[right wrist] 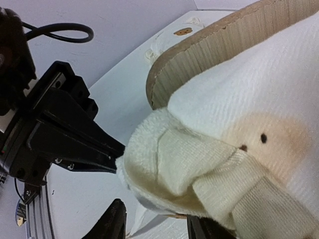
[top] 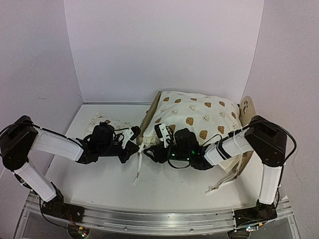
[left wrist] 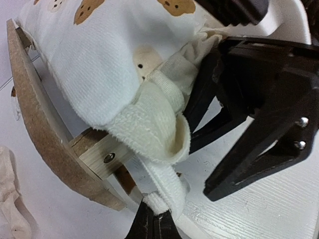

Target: Set up the pet bed

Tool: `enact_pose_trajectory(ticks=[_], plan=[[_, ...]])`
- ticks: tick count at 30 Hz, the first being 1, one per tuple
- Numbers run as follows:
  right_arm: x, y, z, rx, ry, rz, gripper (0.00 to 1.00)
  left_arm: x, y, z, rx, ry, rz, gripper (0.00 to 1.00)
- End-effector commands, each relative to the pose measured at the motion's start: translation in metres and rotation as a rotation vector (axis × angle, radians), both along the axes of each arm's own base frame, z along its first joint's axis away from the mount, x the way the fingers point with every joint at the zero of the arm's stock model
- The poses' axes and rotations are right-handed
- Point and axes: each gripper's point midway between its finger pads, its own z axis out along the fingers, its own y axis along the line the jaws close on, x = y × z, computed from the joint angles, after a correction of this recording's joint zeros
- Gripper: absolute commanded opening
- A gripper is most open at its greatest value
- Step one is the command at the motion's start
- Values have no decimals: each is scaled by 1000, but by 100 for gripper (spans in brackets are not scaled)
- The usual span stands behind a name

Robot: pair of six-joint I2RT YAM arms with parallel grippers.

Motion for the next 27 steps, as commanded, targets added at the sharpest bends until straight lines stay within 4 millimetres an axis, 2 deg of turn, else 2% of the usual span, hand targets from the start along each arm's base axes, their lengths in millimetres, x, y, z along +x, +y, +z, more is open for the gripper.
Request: enact_pose_trajectory(ticks=[1,5,10,18,21,23,27], plan=[[-23,-3,13,-18,79,-35,53,4,-1,22,-96,9,51,0],[-38,3,-8,-49,125,-55,61,7,3,22,-110,33,94,0],[-31,14,-32,-7,174,-109,68,7,2,30,-142,51,110,0],[-9,39,-36,63,165,-172,68,8,0,32,-170,88,122,0],[-11,50,-32,118,168,-145,67,8,-1,30,-173,102,123,0],[-16,46,-24,169,161,-143,66,8,-1,29,-174,107,125,0],[-19,35,-27,171,152,-165,71,8,-1,32,-183,111,127,0]])
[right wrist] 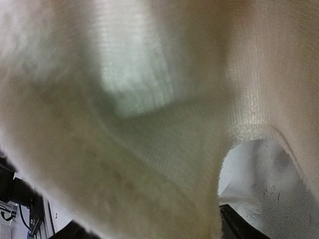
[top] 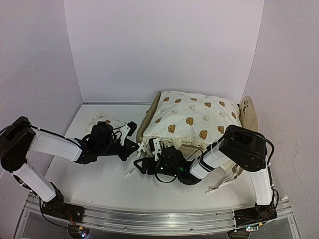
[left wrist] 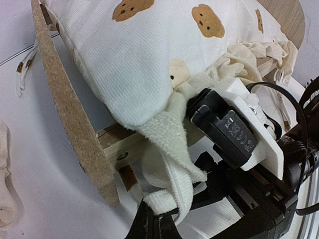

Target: Set up the pet bed

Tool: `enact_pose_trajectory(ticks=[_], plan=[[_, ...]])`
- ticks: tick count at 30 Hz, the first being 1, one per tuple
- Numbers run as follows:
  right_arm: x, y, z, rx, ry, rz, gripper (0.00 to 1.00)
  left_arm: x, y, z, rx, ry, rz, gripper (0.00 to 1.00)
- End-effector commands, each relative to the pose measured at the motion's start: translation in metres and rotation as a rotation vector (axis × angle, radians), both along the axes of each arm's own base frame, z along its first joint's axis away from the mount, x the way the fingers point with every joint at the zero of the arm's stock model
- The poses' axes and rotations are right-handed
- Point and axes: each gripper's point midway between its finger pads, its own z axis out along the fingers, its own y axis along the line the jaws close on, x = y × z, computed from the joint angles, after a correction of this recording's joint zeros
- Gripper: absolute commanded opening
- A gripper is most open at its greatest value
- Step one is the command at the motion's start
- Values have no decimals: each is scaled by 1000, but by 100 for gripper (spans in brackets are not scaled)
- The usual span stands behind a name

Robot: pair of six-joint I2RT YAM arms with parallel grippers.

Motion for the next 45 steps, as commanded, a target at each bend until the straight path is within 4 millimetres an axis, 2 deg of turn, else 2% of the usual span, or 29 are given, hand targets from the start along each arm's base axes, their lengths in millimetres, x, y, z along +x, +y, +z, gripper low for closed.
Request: enact_pose_trajectory(ticks=[1,3,5,9,11,14,19,25,27,30,34,37,39,41,45], plan=[[2,2,27,117,-46,-25,71,4,-6,24,-72,-35,4,0],[5,12,25,119,-39,-21,70,4,-7,24,-79,-22,5,0],[13,17,25,123,-41,-44,63,3,-9,24,-88,-9,1,0],[20,18,27,133,-53,-78,32,2,-4,28,-118,18,36,0],[16,18,24,133,-36,-60,18,2,3,31,-136,28,75,0],[7,5,13,101,-4,-58,0,-1,18,46,-192,11,142,0],[4,-10,-7,-15,-8,-65,0,3,29,84,-301,-74,201,0],[10,-5,-20,-157,-55,-35,0,33,13,125,-364,-153,240,0],[12,-7,-25,-202,-64,-37,0,51,17,139,-377,-193,327,0],[15,-12,-32,-273,-84,-41,0,65,23,168,-414,-273,399,0],[14,-18,-31,-296,-107,-42,0,75,24,202,-455,-365,430,0],[11,-21,-36,-306,-100,-28,0,64,36,224,-552,-437,434,0],[10,-28,-42,-313,-88,-49,0,48,48,233,-642,-482,415,0],[10,-33,-44,-318,-86,-65,0,36,59,233,-718,-481,417,0],[12,-42,-47,-329,-89,-100,0,42,79,208,-785,-374,534,0]])
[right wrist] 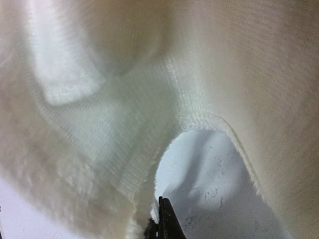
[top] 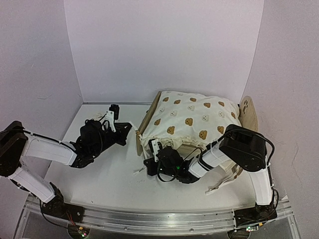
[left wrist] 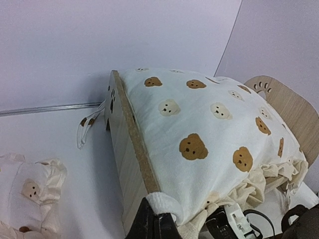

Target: Set up the pet bed

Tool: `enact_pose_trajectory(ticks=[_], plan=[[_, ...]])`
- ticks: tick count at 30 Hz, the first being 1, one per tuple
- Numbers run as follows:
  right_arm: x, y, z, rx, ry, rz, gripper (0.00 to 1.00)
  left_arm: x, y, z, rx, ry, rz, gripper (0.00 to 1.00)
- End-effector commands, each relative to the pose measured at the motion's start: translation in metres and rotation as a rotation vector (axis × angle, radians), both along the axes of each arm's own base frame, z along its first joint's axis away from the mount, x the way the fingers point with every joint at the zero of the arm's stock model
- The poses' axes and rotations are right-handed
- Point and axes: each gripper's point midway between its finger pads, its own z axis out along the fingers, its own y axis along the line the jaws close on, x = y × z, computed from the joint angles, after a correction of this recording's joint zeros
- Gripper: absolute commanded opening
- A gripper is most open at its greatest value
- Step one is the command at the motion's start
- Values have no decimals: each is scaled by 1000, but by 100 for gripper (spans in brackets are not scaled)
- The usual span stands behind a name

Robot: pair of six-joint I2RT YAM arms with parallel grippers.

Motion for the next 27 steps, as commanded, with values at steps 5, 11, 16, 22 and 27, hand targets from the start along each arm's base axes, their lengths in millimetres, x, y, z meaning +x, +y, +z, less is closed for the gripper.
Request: enact_pose_trajectory(ticks=[5,11,16,22,27], plan=[[-8,-24,-21,-97,27,-25,0,2,78,115,-582,-198,225,0],[-9,-26,-18,-101,9,-14,0,-14,104,139,-760,-188,190,0],[-11,-27,-20,-102,16,-13,0,-7,103,117,-976,50,159,0],[-12,-35,-20,-121,1,-17,0,6,67,51,-826,302,147,0],[-13,-37,-13,-107,-7,-9,0,-2,108,-6,-519,301,391,0]])
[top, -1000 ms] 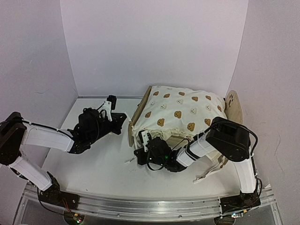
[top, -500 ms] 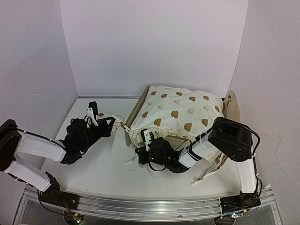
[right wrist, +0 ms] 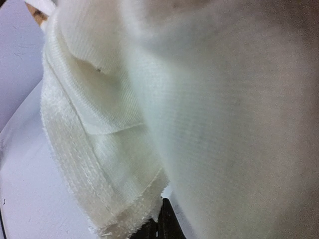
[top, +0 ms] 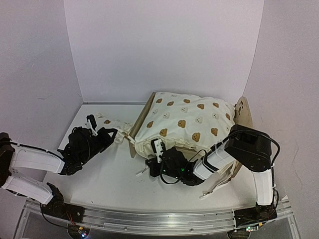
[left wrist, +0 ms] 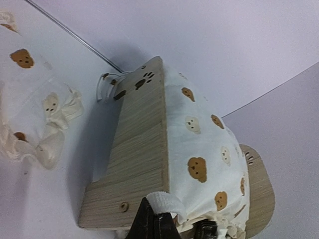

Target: Set up the pet bed

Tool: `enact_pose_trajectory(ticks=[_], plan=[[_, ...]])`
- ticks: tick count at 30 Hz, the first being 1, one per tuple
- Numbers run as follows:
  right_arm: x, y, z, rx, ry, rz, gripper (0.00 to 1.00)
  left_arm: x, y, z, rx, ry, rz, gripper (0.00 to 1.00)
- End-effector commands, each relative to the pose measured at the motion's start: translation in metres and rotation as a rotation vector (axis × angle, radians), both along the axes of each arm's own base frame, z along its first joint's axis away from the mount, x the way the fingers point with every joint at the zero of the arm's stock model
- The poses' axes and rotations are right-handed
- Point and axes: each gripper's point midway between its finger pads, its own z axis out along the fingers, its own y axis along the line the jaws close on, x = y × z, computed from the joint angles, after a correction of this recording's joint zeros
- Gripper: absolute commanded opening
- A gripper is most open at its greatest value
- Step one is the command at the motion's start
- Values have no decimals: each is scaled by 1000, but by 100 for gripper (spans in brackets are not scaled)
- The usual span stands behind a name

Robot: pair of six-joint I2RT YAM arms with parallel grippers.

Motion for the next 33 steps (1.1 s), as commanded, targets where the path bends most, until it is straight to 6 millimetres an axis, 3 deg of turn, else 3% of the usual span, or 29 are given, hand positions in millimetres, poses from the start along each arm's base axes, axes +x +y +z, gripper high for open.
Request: enact_pose_trajectory(ticks=[1,4,8,11,14,16,18,21,24,27,30,33], plan=[[-8,-22,-26,-115,53,-7,0,6,53,4,210,-28,211,0],[-9,-19,-28,-113,60,8,0,0,58,-35,419,129,181,0],[-10,-14,-26,-103,61,23,0,-22,71,-115,602,458,146,0],[-10,-13,-24,-97,61,28,0,-39,78,-153,640,616,144,14],[-11,-13,-25,-100,61,34,0,-50,79,-165,555,682,162,31],[-12,-11,-23,-99,58,47,0,-52,81,-164,522,684,167,43],[-14,-6,-21,-96,52,74,0,-46,70,-148,503,615,116,53],[-21,6,-19,-85,50,151,0,-34,29,-108,471,401,-97,65],[-27,14,-14,-80,52,205,0,-39,-12,-76,467,236,-340,70],[-35,31,-5,-80,47,302,9,-46,-28,-61,441,149,-444,70],[-50,47,16,-41,65,415,34,-50,-34,-43,378,82,-467,73],[-62,44,41,-27,118,452,66,-54,-37,-41,336,75,-483,81]])
